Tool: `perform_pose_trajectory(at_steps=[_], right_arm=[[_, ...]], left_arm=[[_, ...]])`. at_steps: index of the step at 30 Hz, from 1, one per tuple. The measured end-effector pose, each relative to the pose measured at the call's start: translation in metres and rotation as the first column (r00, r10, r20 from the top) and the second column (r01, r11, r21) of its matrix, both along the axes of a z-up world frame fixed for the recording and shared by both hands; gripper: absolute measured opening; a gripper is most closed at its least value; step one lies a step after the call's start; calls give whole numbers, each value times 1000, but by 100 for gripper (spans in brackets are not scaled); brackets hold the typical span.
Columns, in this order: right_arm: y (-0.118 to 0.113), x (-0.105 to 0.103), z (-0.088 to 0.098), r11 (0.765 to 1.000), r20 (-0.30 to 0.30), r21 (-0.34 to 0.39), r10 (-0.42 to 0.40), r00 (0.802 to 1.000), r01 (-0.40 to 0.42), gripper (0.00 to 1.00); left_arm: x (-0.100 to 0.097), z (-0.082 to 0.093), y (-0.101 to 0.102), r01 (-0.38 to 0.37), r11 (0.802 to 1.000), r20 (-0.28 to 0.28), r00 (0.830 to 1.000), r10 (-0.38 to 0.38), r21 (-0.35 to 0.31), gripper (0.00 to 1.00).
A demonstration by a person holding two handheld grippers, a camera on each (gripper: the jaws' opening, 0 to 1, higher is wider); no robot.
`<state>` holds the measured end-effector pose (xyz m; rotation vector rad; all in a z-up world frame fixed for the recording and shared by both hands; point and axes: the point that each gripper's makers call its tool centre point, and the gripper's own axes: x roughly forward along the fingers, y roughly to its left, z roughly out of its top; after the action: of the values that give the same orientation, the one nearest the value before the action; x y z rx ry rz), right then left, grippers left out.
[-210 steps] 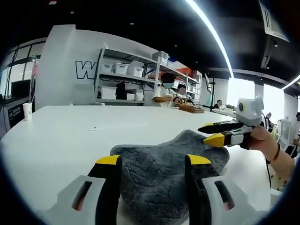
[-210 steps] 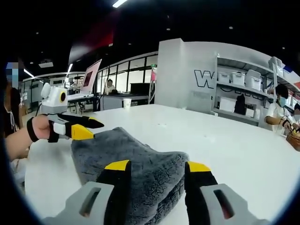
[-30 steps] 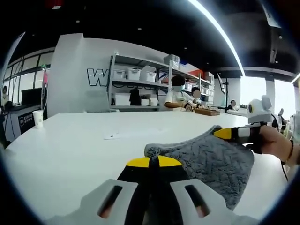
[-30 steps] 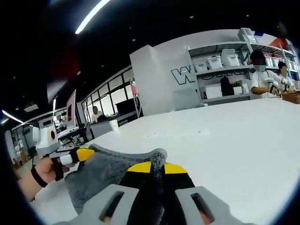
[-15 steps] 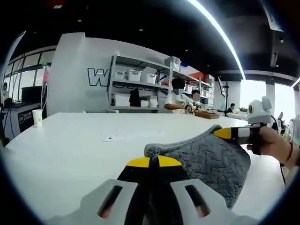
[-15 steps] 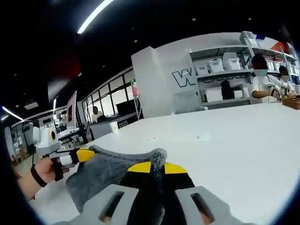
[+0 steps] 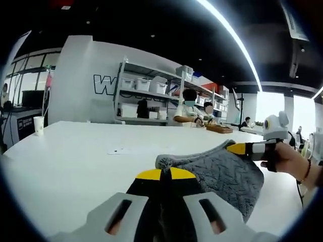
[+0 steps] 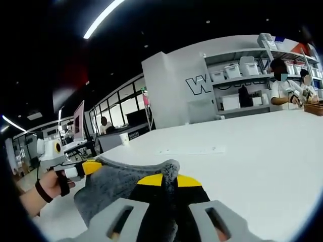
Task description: Open the folded towel by lifting each exposed corner and separating the folded layers until the towel lies flat within the target outline without major curled edges
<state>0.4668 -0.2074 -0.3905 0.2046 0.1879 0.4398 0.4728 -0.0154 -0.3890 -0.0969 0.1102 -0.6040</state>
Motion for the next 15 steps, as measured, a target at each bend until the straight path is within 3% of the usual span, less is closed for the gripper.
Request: perform_pose_trajectory(at_steps=[4, 15], right_arm=[[2, -2, 6, 1000, 21, -2, 0, 1000, 0, 0], [1, -9, 12, 1000, 44, 15, 7, 999, -8, 0]], left_arm=[[-2, -1, 1, 2, 999, -13, 1000, -3, -38, 2], [-7, 2, 0, -11, 1000, 22, 1000, 11, -21, 2]])
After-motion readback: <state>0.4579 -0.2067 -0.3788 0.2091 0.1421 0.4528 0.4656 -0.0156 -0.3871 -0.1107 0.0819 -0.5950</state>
